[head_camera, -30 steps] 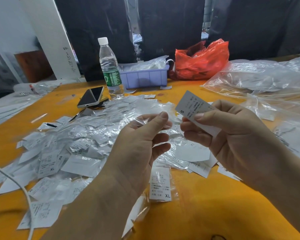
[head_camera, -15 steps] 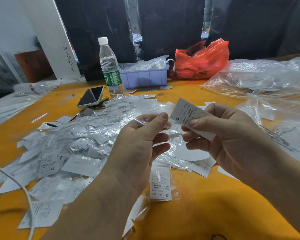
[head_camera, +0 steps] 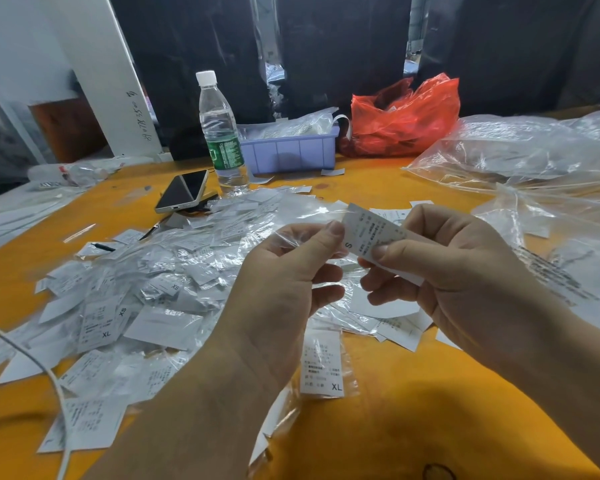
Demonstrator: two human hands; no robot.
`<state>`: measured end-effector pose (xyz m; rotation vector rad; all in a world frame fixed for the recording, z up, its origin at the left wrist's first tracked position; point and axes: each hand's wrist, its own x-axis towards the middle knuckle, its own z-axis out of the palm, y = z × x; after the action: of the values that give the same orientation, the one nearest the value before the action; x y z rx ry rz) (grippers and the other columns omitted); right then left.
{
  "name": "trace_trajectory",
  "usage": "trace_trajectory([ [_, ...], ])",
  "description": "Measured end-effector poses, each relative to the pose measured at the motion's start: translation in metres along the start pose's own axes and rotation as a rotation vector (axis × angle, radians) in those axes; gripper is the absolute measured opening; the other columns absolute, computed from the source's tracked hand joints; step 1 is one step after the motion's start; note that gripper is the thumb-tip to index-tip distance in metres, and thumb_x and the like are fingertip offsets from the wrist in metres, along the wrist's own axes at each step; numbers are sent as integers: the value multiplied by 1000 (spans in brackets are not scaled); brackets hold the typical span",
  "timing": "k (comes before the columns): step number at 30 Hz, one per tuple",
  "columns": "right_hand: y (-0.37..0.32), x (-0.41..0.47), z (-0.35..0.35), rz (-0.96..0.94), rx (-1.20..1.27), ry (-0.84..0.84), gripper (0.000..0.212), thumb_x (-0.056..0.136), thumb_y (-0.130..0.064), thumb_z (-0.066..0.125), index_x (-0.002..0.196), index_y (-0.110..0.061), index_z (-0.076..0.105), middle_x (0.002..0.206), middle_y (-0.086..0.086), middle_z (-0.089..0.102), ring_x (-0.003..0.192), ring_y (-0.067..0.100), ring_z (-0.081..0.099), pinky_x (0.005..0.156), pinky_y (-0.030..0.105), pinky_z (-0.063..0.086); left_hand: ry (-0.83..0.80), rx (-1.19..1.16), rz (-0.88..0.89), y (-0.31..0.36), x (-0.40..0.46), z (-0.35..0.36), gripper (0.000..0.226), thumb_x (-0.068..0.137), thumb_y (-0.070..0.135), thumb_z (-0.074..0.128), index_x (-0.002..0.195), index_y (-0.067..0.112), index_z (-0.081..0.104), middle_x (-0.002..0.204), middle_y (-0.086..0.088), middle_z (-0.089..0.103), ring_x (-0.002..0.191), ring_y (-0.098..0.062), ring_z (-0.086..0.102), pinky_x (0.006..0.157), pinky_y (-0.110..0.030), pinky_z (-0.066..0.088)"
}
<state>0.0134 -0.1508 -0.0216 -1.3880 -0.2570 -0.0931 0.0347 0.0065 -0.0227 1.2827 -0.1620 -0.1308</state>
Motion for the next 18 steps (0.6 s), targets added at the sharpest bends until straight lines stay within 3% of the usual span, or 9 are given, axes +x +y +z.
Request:
trace_trajectory([
  [3, 0, -1, 1, 25, -75, -9, 19, 77, 7, 71, 74, -5, 55, 72, 16, 69, 57, 28, 66, 52, 32, 55, 21, 4, -5, 0, 0, -1, 15, 55, 39, 74, 65, 29, 74, 73, -2, 70, 62, -9, 60, 54, -23, 51],
  [8, 1, 0, 0, 34, -167, -4, 17, 80, 12, 62, 87, -3, 66, 64, 10, 66, 49, 20, 57, 45, 27, 49, 56, 26, -9, -1, 0, -2, 16, 61, 38, 73, 67, 24, 68, 75, -4, 70, 64, -11, 61, 56, -24, 49],
  [13, -4, 4, -8, -20, -172, 44, 17, 67, -7, 57, 67, -14, 72, 53, 5, 54, 43, 14, 42, 42, 25, 37, 86, 25, -1, 1, 0, -3, 15, 65, 36, 73, 64, 23, 66, 69, 2, 67, 58, -8, 59, 53, -23, 47],
  [18, -7, 4, -8, -29, -223, 10, 14, 67, -10, 57, 60, -14, 69, 46, -1, 42, 41, 11, 32, 41, 25, 27, 59, 62, -8, 2, -1, -2, 18, 62, 38, 73, 66, 23, 64, 69, 1, 67, 57, -9, 57, 56, -26, 44],
])
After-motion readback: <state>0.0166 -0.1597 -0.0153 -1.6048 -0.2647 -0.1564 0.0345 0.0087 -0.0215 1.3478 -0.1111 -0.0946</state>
